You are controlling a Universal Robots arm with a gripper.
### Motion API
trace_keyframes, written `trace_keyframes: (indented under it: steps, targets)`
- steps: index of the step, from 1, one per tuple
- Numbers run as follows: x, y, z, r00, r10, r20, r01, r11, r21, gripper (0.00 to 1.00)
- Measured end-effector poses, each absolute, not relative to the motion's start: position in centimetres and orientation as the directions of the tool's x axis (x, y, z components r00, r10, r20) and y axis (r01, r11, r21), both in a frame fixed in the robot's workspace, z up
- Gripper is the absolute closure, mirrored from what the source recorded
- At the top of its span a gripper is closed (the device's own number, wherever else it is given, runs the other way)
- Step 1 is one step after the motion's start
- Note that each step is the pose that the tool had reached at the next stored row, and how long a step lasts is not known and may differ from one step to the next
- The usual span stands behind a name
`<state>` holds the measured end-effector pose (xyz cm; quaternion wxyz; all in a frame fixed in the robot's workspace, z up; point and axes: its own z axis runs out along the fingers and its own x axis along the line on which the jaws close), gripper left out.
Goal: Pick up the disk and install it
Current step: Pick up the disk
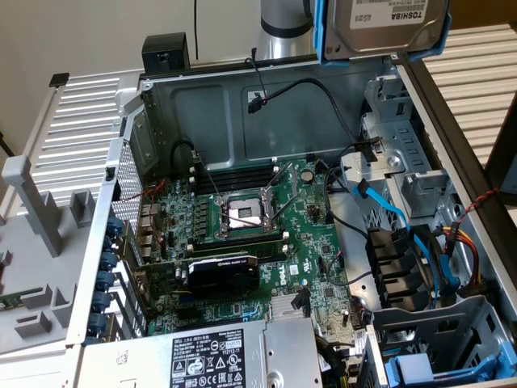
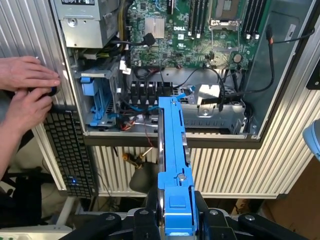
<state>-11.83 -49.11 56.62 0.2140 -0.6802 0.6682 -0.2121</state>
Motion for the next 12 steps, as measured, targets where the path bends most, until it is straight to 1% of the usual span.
trace_keyframes:
  steps: [9,12]
  targets:
    - [-11.2,-50.6,56.7,0.017,-1.000,0.002,-0.809,-0.015,-0.588,0.63]
    - [-11.2,-50.7,56.7,0.017,-1.000,0.002,-0.809,-0.015,-0.588,0.63]
